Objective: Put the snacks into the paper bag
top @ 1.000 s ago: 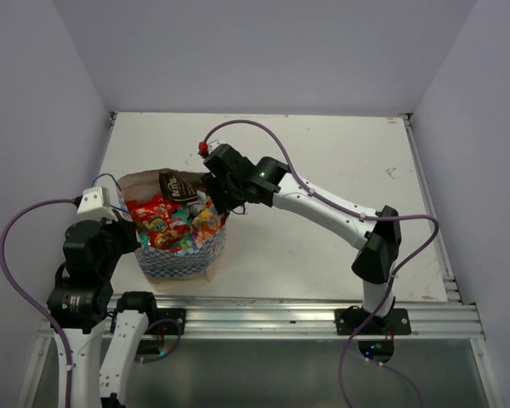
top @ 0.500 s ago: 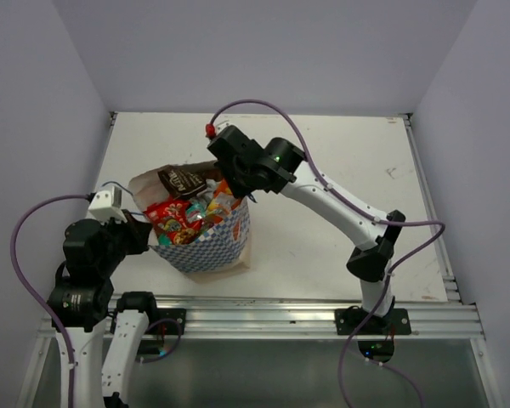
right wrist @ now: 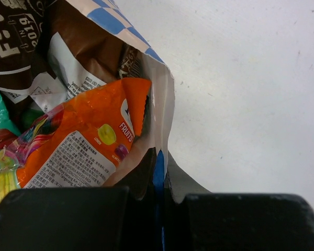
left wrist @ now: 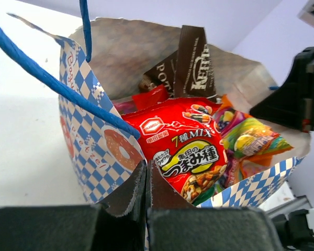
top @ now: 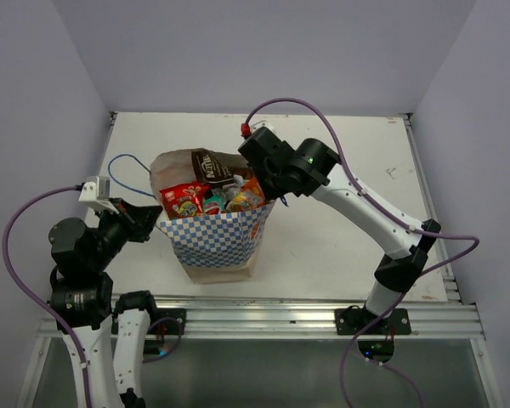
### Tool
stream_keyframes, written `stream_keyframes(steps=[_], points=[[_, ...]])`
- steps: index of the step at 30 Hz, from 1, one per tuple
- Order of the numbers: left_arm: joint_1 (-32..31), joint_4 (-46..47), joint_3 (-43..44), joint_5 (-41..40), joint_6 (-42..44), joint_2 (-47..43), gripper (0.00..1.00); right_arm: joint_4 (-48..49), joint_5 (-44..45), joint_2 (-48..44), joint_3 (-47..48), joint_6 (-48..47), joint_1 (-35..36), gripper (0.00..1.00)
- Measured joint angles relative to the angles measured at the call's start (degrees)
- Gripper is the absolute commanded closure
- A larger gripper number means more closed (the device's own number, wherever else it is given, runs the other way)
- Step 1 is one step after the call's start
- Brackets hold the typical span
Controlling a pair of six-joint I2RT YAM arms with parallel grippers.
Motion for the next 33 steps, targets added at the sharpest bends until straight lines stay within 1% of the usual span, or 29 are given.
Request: stream_keyframes(steps=[5, 11, 17, 20, 21, 22, 24, 25, 26, 27, 28, 30, 31, 32, 33], points=[[0.5, 4.2, -3.8, 2.8, -4.3, -2.1, 1.00, -0.1, 0.3, -0.2, -0.8, 0.5, -0.7, 1.00], [0.7, 8.4, -6.8, 3.4, -6.2, -1.5, 1.00, 0.4, 1.0, -1.6, -3.7, 1.4, -0.9, 1.00], [0.5, 15.1, -8.6, 3.9, -7.6, 3.9, 1.00, 1.3, 0.5, -3.2, -7.8, 2.1, -2.7, 1.00], [-2.0, 18.4, -8.8, 2.1, -7.9, 7.3, 1.00, 2.3, 0.6, -3.5, -9.0, 2.0, -4.4, 1.00], [-4.4, 19.5, -9.0, -0.1, -7.9, 8.4, 1.00, 2.7, 0.6, -3.5, -9.4, 1.9, -5.2, 1.00], [-7.7, 20.5, -9.1, -2.4, -7.9, 9.4, 1.00, 3.1, 0.6, -3.6, -9.7, 1.8, -5.9, 1.00], [-20.2, 23.3, -9.2, -10.5, -6.8, 12.7, 1.00, 3.6, 1.0, -3.6, -10.2, 1.4, -7.2, 1.00], [-27.3, 24.6, -9.0, -16.1, -6.0, 14.6, 1.00, 3.7, 1.2, -3.7, -10.5, 1.1, -7.9, 1.00], [-36.2, 25.4, -8.5, -24.4, -4.6, 17.5, 1.00, 3.7, 1.5, -3.8, -10.8, 1.0, -8.5, 1.00], [-46.6, 26.9, -7.1, -32.4, -3.3, 20.5, 1.00, 3.7, 1.7, -3.9, -11.1, 0.8, -9.1, 1.00], [-56.9, 28.4, -5.0, -38.7, -1.6, 24.1, 1.00, 3.6, 2.1, -4.0, -11.3, 0.4, -9.7, 1.00], [-71.1, 30.8, -1.1, -46.4, 0.9, 30.4, 1.00, 3.7, 2.4, -4.5, -11.9, -0.1, -10.6, 1.00], [-75.5, 32.3, 0.3, -49.2, 2.2, 32.8, 1.00, 3.9, 2.5, -5.0, -12.4, -0.3, -11.1, 1.00], [-77.7, 33.5, 0.8, -51.7, 3.2, 34.0, 1.00, 4.2, 2.5, -5.5, -13.1, -0.5, -11.6, 1.00], [-78.3, 34.2, 0.8, -54.4, 4.0, 34.2, 1.00, 4.8, 2.4, -6.0, -13.9, -0.7, -12.0, 1.00]])
